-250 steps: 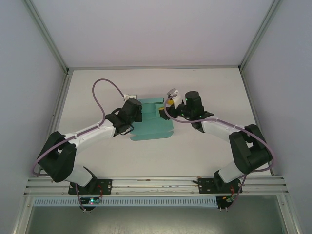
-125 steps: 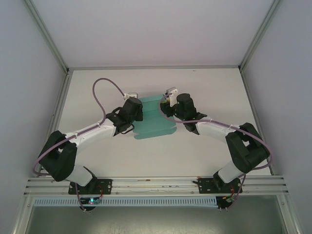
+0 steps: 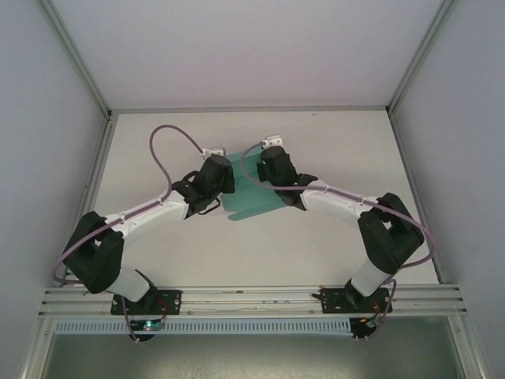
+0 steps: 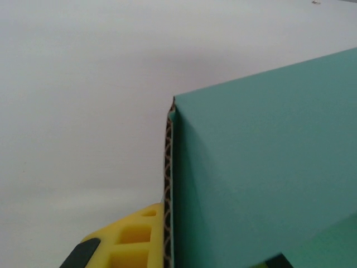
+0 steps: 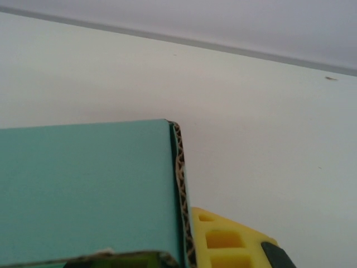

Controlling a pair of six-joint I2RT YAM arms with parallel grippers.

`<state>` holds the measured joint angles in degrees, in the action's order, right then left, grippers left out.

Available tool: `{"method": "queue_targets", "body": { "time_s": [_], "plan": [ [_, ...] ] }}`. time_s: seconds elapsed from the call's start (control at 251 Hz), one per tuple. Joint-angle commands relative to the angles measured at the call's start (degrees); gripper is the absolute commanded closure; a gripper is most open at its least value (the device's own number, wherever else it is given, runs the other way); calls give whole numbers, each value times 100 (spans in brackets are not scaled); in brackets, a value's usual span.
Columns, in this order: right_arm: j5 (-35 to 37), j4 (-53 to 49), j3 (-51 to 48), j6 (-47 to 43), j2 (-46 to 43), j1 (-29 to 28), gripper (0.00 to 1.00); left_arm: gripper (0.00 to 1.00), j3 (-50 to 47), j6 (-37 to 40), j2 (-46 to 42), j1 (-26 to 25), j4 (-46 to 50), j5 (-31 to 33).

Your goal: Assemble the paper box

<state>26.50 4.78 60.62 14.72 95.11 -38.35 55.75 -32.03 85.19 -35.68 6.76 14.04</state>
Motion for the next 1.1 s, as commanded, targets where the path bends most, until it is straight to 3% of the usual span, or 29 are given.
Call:
{"method": "queue_targets", "body": {
  "time_s": [0.0,0.076,0.128,0.223,0.307,0.439,0.535,0.646,0.73,0.798,0.958,1.097],
  "plan": [
    [2756,-1694,104,921,348,460,92,100,98,-347,-172,64,353,525],
    [2937,-1924,271,1165,495,438,93,100,117,-372,-152,64,350,504],
    [3110,-2050,423,1217,616,387,100,100,134,-385,-143,62,352,479],
    [3633,-2383,772,1311,901,252,100,100,160,-413,-120,57,365,453],
    [3679,-2641,1010,1400,1074,220,100,100,178,-461,-102,57,379,492],
    [3521,-2150,843,825,1116,223,100,100,190,-435,-108,54,407,476],
    [3085,-261,173,-831,1000,188,100,100,200,-428,-124,55,415,433],
    [1674,1980,-789,-1979,804,205,95,100,200,-400,-132,53,394,362],
    [1424,1409,-540,-1686,750,216,81,100,218,-418,-134,55,440,373],
    [772,1255,-517,-1665,674,242,70,100,214,-419,-147,54,418,354],
    [-1202,1592,-955,-1222,187,527,67,100,244,-337,-187,54,435,236],
    [-1674,1948,-1263,-883,-142,776,64,100,193,-291,-209,57,430,172]
  ]
}}
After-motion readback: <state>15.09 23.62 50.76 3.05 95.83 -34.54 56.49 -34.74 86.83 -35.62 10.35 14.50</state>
